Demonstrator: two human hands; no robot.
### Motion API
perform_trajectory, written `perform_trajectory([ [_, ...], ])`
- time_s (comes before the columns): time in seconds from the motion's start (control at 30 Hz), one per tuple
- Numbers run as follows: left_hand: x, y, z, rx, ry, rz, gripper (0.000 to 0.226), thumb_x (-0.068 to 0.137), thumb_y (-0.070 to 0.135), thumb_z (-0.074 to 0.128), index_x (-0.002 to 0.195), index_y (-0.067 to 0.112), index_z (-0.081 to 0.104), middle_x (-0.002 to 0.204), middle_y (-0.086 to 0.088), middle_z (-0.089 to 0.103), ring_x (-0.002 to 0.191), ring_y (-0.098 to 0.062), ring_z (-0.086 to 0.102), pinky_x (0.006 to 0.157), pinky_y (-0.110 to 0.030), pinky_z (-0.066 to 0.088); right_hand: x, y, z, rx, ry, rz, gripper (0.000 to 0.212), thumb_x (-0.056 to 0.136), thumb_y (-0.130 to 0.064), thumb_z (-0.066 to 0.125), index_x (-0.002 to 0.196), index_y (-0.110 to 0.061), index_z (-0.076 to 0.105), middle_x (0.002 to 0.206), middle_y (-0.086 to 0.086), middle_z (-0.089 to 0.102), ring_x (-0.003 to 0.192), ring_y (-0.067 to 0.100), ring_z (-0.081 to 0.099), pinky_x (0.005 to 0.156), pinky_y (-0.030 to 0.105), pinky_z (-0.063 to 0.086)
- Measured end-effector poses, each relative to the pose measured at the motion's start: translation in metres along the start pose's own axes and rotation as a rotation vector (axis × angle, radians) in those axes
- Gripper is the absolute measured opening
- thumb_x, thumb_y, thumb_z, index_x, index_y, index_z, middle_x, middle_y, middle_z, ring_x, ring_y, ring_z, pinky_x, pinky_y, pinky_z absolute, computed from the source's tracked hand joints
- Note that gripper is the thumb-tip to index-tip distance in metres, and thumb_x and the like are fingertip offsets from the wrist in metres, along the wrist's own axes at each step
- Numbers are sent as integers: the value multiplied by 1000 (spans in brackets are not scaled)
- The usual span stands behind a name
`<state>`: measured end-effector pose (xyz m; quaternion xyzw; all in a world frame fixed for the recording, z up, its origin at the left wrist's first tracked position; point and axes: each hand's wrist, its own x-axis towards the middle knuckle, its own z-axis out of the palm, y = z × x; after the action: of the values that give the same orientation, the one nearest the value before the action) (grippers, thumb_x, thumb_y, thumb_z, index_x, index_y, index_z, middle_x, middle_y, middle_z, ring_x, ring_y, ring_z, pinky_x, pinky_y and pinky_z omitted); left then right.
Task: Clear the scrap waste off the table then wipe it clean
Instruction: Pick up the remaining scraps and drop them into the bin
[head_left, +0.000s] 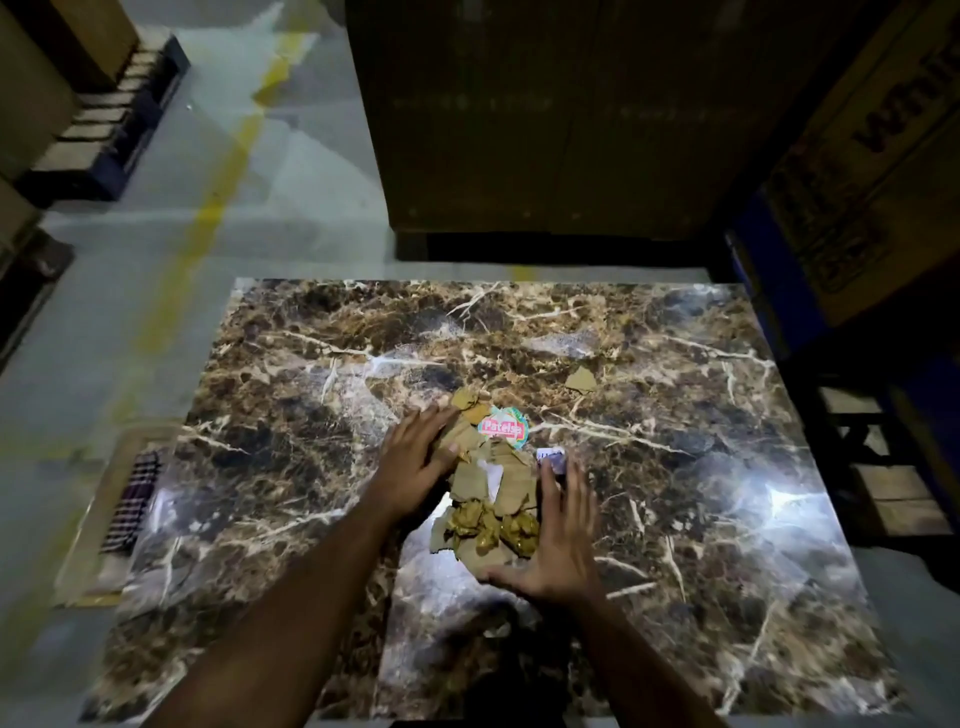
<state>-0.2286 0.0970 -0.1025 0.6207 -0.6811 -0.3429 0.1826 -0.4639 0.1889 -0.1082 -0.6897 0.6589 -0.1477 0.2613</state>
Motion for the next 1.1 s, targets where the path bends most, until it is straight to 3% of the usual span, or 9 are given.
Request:
perform_trajectory([
  [0.07, -13, 7, 10, -25, -1, 11, 53, 101, 62, 36, 152, 50, 29, 160, 19, 22, 151, -10, 11, 123, -53, 5, 16, -7, 2, -40, -14, -24, 156, 47, -100, 62, 161, -24, -13, 166, 14, -25, 153, 32, -23, 122, 54, -15],
  [0.2, -39, 10, 33, -80, 45, 69, 57, 96, 69, 35, 150, 51, 35, 163, 15, 26, 151, -8, 18, 122, -56, 19, 39, -12, 6, 20, -32, -61, 151, 54, -88, 72, 159, -28, -17, 165, 8, -30, 153, 26, -26, 122, 46, -17],
  [0.37, -44, 23, 55, -108, 203, 107, 62, 95, 63, 44, 150, 35, 43, 158, 11, 35, 145, -12, 32, 114, -50, 33, 55, -20, 17, 145, -41, -173, 119, 64, -62, 75, 161, -35, 12, 168, 4, 11, 154, 28, 17, 119, 56, 29],
  [0.5, -38, 23, 63, -233, 322, 36, 57, 93, 50, 53, 147, 33, 44, 150, 9, 45, 137, -14, 41, 109, -49, 39, 60, -30, 28, 319, 10, -175, 98, 70, -41, 72, 157, -41, 28, 157, -3, 32, 141, 23, 40, 108, 49, 44],
  [0.67, -27, 29, 67, -558, 468, -88, 37, 95, 52, 54, 131, 49, 48, 134, 10, 57, 125, -24, 54, 102, -55, 45, 67, -42, 31, 473, 50, -156, 72, 69, -31, 72, 138, -40, 53, 143, -10, 48, 133, 16, 47, 102, 45, 49],
  [0.77, -15, 42, 66, -687, 550, -135, 26, 98, 59, 49, 110, 40, 62, 116, 5, 64, 114, -28, 59, 96, -62, 45, 71, -53, 32, 593, 108, -104, 46, 71, -24, 65, 117, -31, 66, 134, -8, 57, 129, 16, 52, 102, 41, 48],
  [0.9, 1, 56, 58, -865, 616, -262, 19, 92, 48, 58, 86, 30, 62, 103, -20, 57, 96, -37, 59, 91, -62, 48, 78, -78, 25, 820, 187, -38, 37, 68, -18, 53, 101, -16, 69, 116, 2, 64, 115, 15, 59, 91, 30, 49],
  [0.97, 6, 64, 48, -932, 628, -302, 21, 87, 46, 63, 82, 26, 58, 95, -23, 57, 84, -31, 57, 80, -51, 50, 82, -89, 19, 880, 206, -42, 32, 73, -13, 52, 101, -12, 69, 111, 2, 65, 108, 15, 61, 86, 31, 49],
  [1.1, 10, 87, 30, -1035, 672, -274, 22, 84, 32, 67, 78, 16, 52, 75, -1, 59, 70, -15, 56, 62, -28, 47, 81, -108, -7, 975, 242, -40, 43, 75, -5, 51, 117, -15, 58, 110, -10, 64, 103, 13, 62, 84, 36, 52],
])
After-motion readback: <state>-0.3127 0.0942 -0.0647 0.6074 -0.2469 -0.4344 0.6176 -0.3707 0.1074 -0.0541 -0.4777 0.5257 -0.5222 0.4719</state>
